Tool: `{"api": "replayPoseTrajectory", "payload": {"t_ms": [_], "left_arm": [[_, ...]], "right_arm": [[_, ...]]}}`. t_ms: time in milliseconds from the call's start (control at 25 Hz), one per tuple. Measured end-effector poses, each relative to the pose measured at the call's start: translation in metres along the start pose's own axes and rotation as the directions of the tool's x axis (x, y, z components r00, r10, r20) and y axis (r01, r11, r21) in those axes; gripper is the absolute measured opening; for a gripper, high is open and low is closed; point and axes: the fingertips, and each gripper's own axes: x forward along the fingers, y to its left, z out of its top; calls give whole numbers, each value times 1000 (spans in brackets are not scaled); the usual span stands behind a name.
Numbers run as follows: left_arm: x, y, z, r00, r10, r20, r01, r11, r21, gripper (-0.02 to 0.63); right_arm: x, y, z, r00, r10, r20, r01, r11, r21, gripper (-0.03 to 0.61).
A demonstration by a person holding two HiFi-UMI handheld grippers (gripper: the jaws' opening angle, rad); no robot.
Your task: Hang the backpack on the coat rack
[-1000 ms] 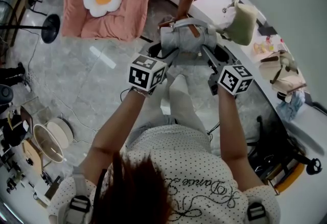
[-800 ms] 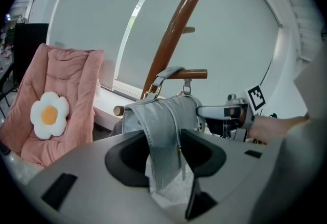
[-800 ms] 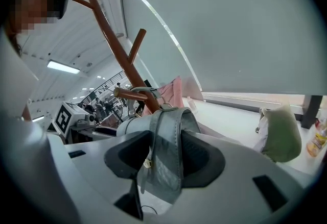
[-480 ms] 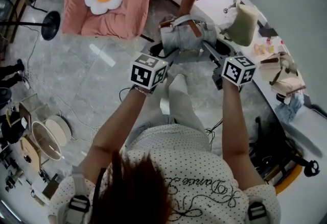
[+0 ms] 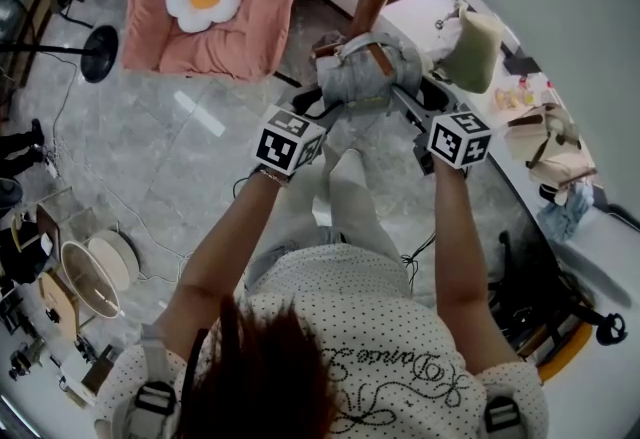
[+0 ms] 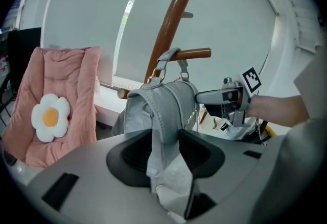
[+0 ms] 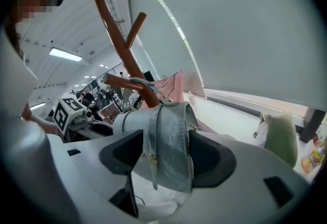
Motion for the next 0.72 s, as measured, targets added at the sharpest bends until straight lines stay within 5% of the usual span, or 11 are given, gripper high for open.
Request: {"api": "replayPoseTrajectory", "payload": {"t_ms": [200, 720], "left_arm": [[-6, 12, -11, 999, 49, 10, -48, 994, -96, 202], [-39, -1, 10, 993, 40, 109, -40, 999, -4, 199]], "right_arm": [[5, 2, -7, 999, -32, -25, 30, 997, -64, 337], [-31, 15, -14, 993, -122, 6, 122, 988, -95, 345]]}}
